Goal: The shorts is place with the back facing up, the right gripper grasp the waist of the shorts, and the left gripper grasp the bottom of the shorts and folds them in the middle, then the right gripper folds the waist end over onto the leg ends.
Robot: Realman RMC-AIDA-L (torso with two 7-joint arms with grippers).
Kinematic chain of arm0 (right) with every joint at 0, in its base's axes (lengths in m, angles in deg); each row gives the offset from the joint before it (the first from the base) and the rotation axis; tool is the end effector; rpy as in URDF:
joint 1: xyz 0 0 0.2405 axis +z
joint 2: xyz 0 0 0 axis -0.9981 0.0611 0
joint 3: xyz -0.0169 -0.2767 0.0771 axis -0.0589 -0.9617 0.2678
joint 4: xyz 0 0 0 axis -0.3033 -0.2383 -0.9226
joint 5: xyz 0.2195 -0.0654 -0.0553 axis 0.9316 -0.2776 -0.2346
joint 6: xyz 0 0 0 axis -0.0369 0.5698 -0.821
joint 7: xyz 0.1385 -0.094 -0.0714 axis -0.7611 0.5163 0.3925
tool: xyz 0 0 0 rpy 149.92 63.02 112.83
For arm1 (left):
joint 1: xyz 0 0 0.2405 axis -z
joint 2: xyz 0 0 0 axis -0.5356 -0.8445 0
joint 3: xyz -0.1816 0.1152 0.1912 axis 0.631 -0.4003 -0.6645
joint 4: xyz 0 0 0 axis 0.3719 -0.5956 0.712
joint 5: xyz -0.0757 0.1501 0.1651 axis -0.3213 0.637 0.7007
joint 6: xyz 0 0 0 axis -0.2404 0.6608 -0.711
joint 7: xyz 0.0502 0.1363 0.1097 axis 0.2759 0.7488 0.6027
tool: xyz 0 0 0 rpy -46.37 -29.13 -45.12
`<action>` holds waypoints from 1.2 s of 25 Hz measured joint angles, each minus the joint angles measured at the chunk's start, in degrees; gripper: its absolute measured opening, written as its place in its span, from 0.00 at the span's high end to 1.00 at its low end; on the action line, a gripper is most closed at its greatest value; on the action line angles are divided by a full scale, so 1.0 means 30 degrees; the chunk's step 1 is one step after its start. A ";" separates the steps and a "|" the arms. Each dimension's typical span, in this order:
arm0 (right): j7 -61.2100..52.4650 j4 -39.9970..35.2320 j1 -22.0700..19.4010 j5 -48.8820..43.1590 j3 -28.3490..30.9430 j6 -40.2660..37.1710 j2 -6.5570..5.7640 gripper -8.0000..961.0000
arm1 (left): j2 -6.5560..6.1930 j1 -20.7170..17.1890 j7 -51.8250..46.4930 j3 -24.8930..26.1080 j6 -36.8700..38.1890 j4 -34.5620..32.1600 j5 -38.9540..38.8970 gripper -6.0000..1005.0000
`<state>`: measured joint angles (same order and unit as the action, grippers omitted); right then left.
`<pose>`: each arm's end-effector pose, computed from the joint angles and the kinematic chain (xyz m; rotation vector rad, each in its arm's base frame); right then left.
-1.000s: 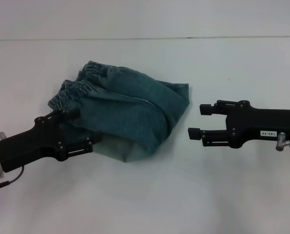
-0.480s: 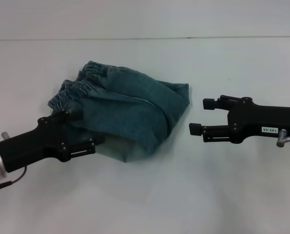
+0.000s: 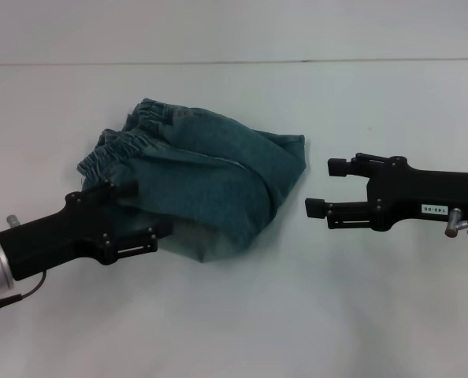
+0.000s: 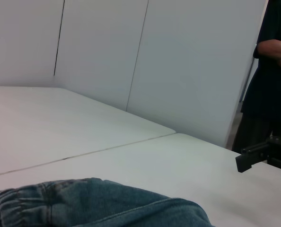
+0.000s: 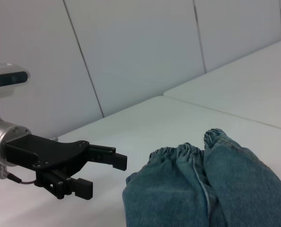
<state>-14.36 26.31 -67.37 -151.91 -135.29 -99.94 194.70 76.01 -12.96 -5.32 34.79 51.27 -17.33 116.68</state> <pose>0.2675 0.3647 -0.0496 -2.6905 0.6709 0.6506 -0.3220 0.3320 -0.0612 -2.5147 -0.6472 -0.7912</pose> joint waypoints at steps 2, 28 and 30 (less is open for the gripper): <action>0.0050 0.0000 -0.0053 0.0116 -0.0002 0.0013 0.0000 0.01 | 0.0000 -0.0004 -0.0033 0.0022 -0.0005 -0.0086 -0.0040 0.06; 0.0332 0.0033 -0.0280 0.0767 -0.0201 0.0657 0.0000 0.02 | -0.0013 0.0457 -0.0099 0.0248 -0.0212 -0.0037 -0.0496 0.06; 0.0332 0.0107 -0.0305 0.0767 -0.0390 0.0654 0.0000 0.02 | 0.0010 0.0432 -0.0100 0.0237 -0.0183 -0.0021 -0.0496 0.06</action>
<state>-13.36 26.63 -68.29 -149.61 -136.45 -97.98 194.70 76.04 -11.67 -5.62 35.50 50.72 -17.40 115.20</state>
